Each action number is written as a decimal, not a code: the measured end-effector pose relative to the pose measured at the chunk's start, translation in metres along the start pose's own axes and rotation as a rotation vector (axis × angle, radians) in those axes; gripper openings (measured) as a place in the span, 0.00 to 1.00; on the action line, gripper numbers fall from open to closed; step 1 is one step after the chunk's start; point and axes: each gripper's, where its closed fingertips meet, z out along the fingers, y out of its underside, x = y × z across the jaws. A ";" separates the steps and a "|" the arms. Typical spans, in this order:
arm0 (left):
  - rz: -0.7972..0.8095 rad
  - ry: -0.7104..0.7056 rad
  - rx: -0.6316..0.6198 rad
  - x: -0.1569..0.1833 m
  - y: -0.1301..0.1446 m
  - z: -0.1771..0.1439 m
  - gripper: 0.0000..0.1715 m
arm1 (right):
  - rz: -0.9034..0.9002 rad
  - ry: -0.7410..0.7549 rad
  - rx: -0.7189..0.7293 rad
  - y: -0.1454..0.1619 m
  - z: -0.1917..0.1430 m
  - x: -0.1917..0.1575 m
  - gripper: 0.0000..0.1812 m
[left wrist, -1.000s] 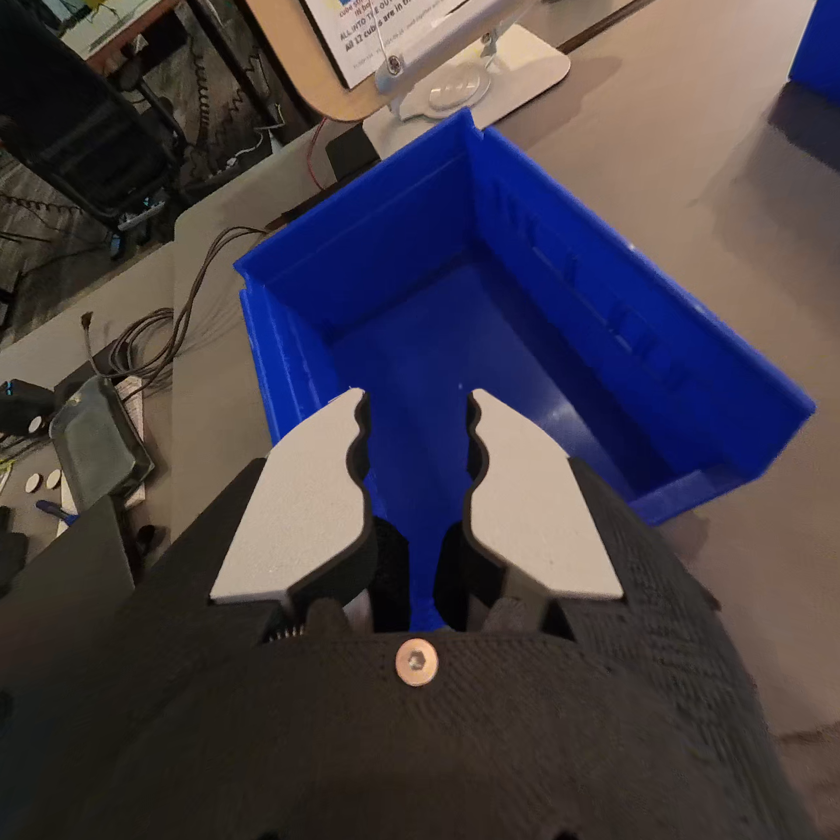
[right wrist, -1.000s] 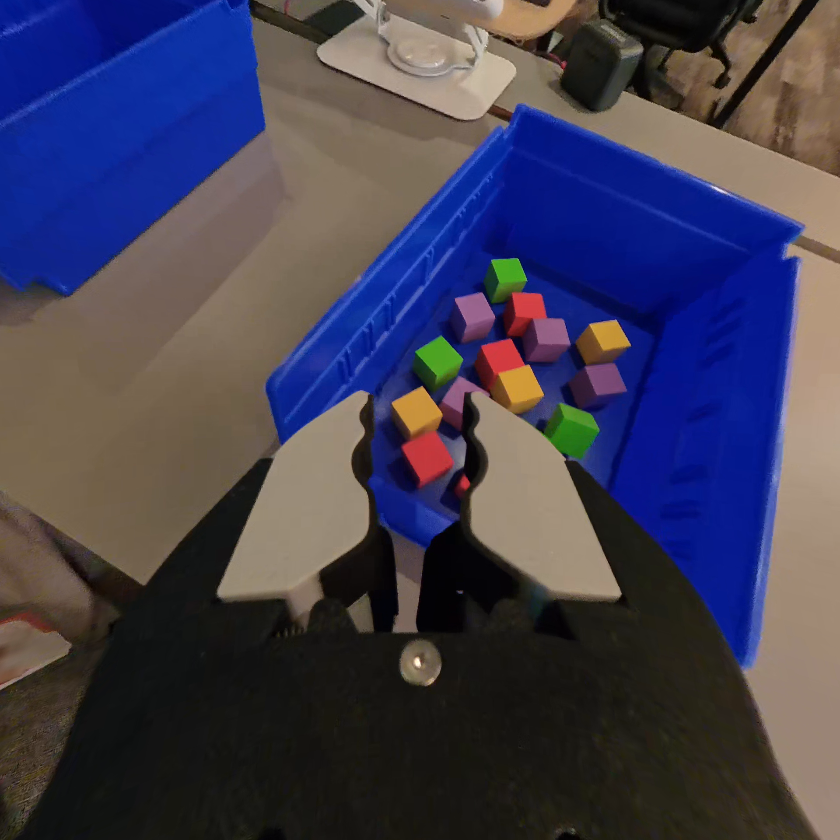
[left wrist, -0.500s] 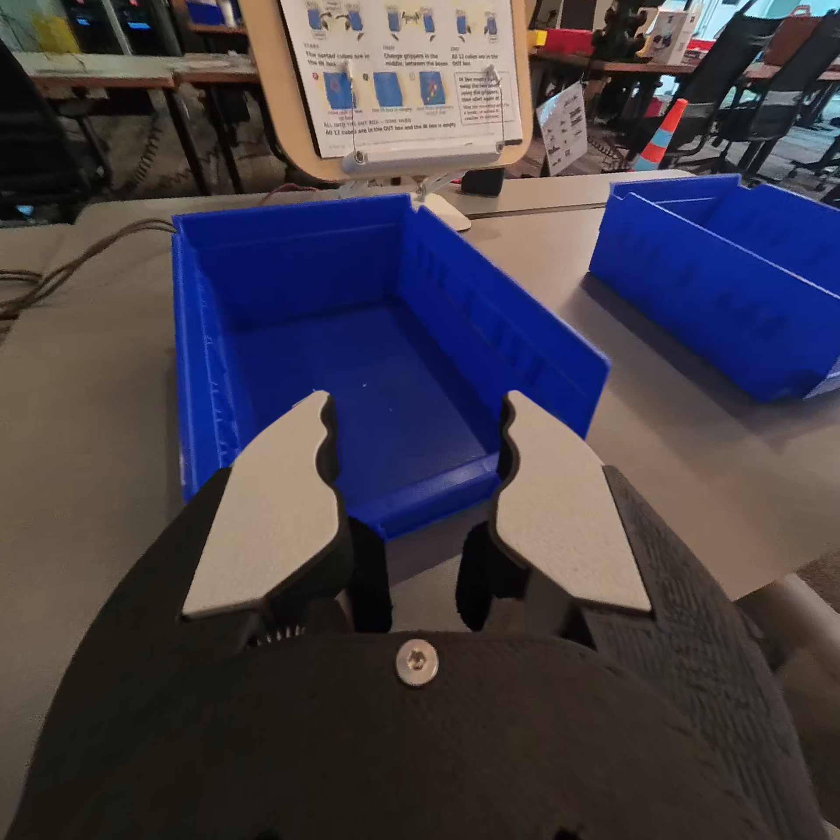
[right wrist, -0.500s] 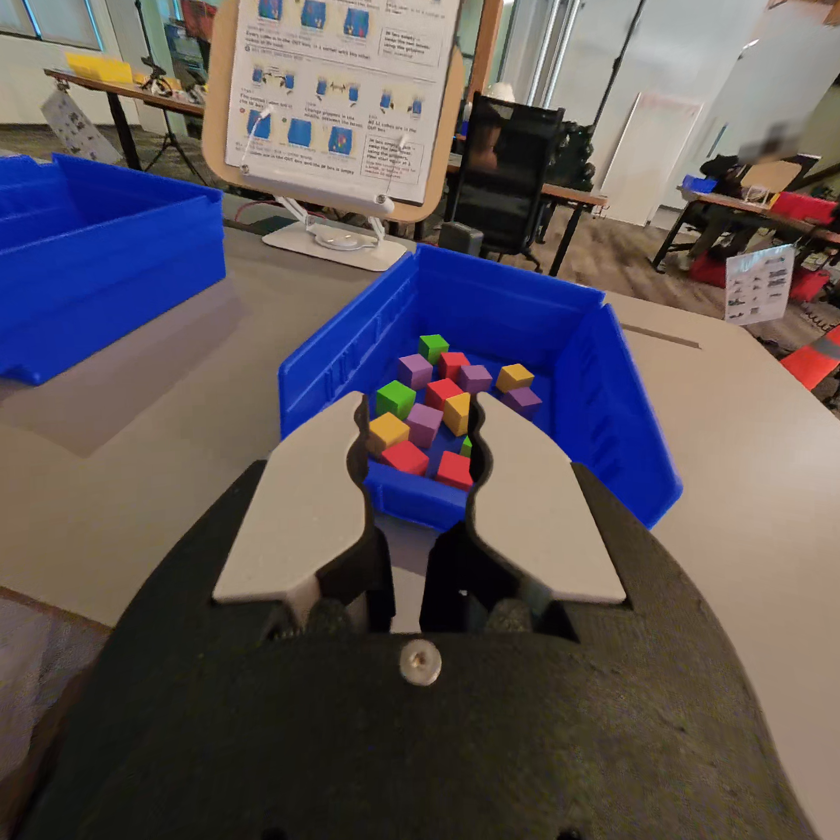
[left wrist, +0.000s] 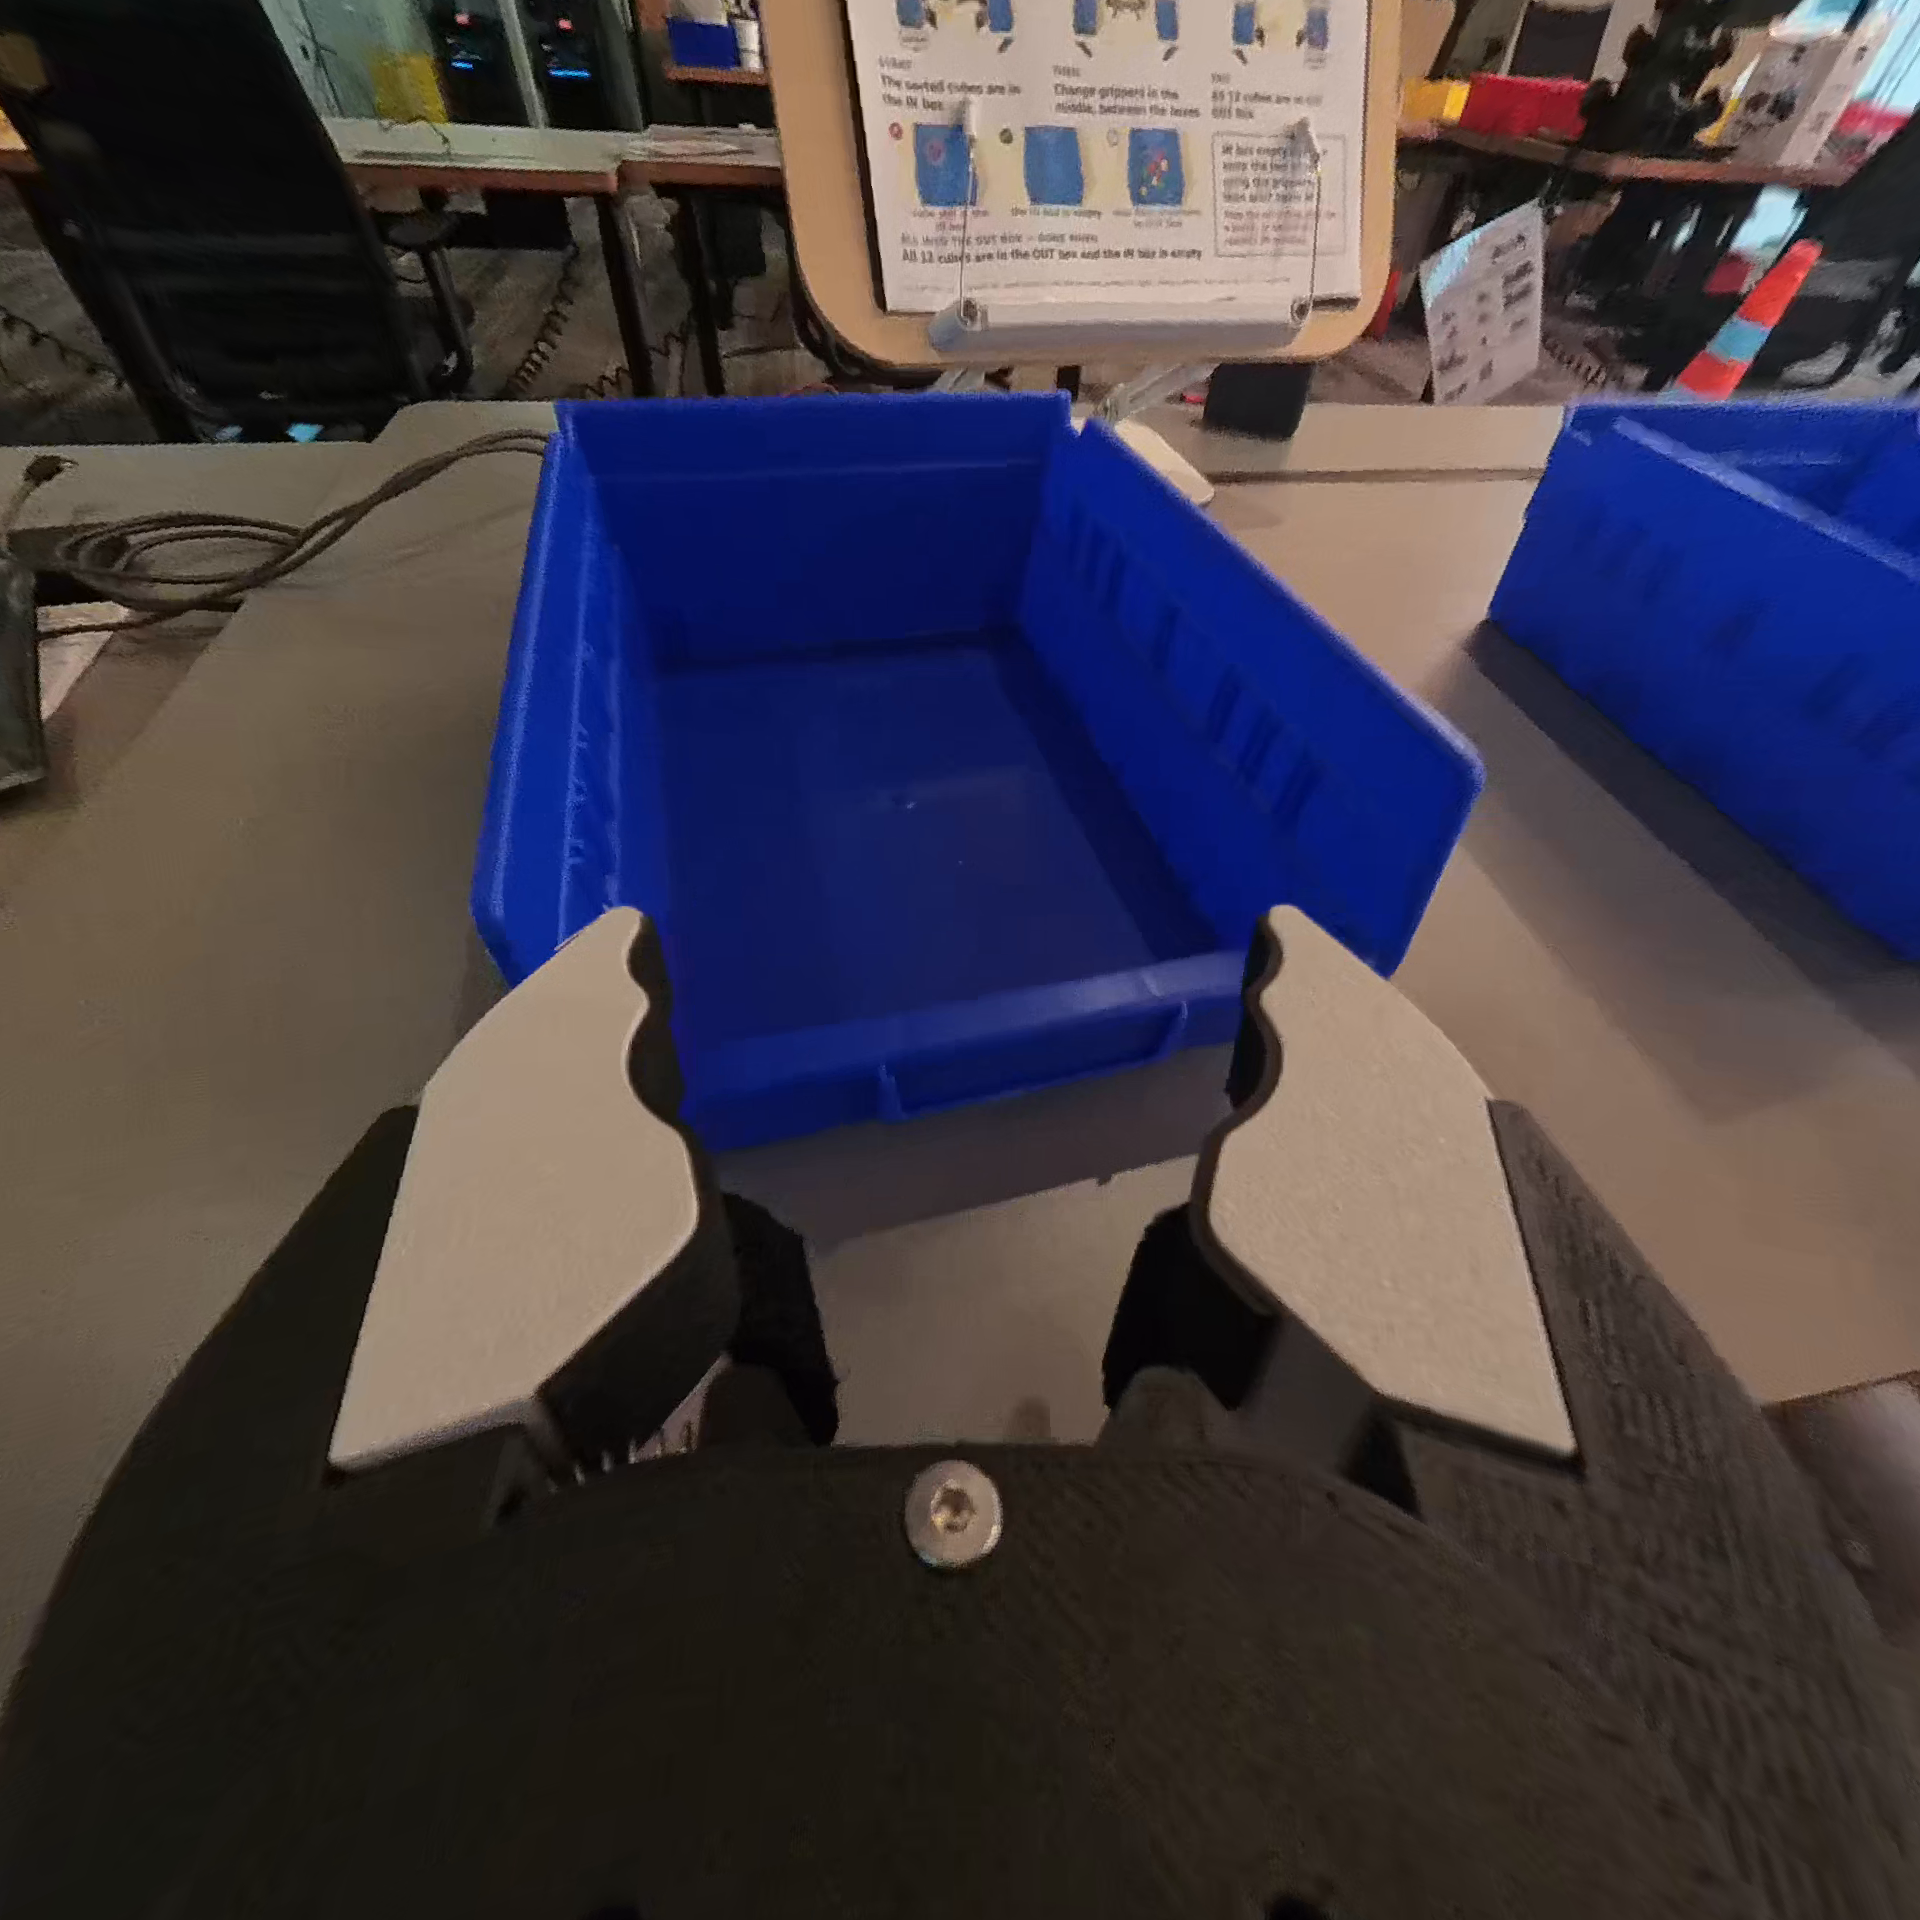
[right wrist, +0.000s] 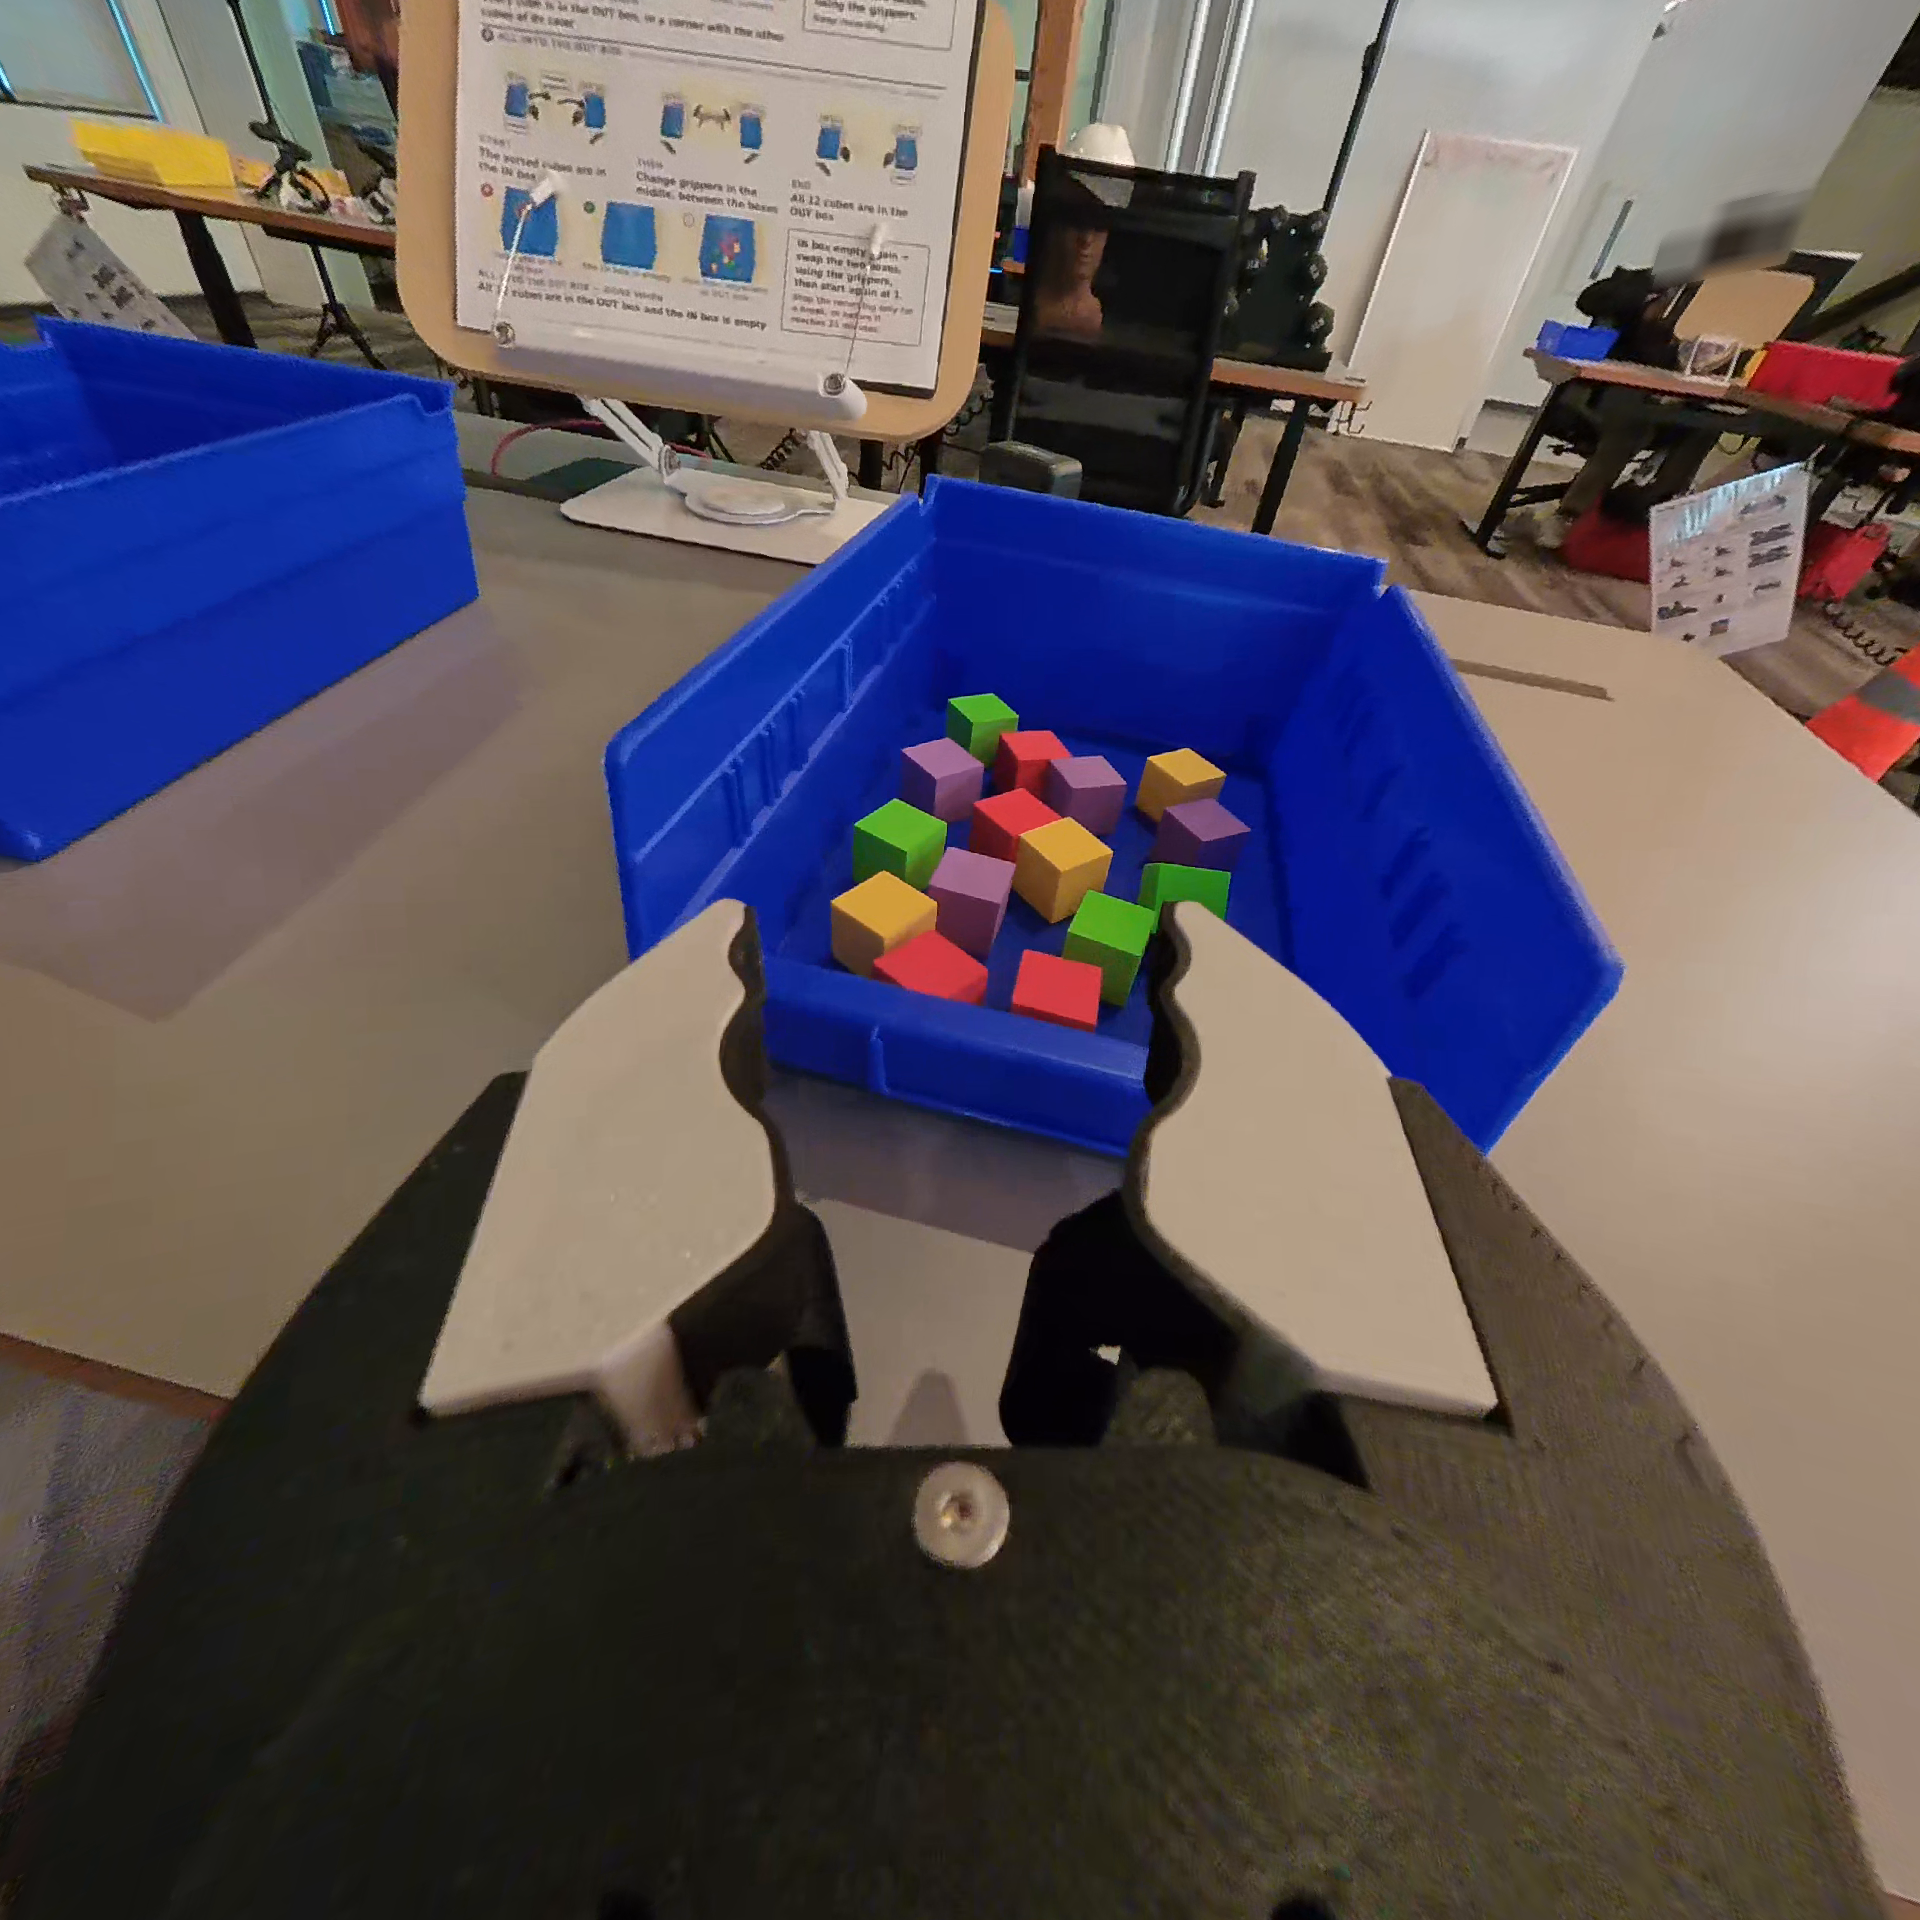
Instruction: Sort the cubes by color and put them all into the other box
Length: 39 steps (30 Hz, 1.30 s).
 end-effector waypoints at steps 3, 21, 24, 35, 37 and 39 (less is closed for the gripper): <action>0.070 -0.019 -0.028 -0.004 0.010 0.001 0.60 | -0.009 0.006 0.006 0.006 0.000 0.003 0.34; 0.361 -0.282 -0.095 -0.036 0.012 -0.007 0.54 | 0.025 -0.052 0.029 0.009 0.002 -0.013 0.31; 0.374 -0.261 -0.118 -0.029 0.019 -0.003 0.54 | 0.032 -0.052 0.023 0.009 0.002 -0.013 0.31; 0.199 -0.134 -0.136 -0.016 0.027 0.002 0.54 | 0.005 -0.052 -0.005 0.005 -0.003 -0.016 0.30; 0.234 -0.164 -0.139 -0.019 0.024 0.002 0.54 | 0.006 -0.056 -0.011 0.007 -0.003 -0.017 0.30; 0.256 -0.175 -0.141 -0.019 0.024 0.003 0.53 | 0.003 -0.059 -0.019 0.011 -0.002 -0.018 0.30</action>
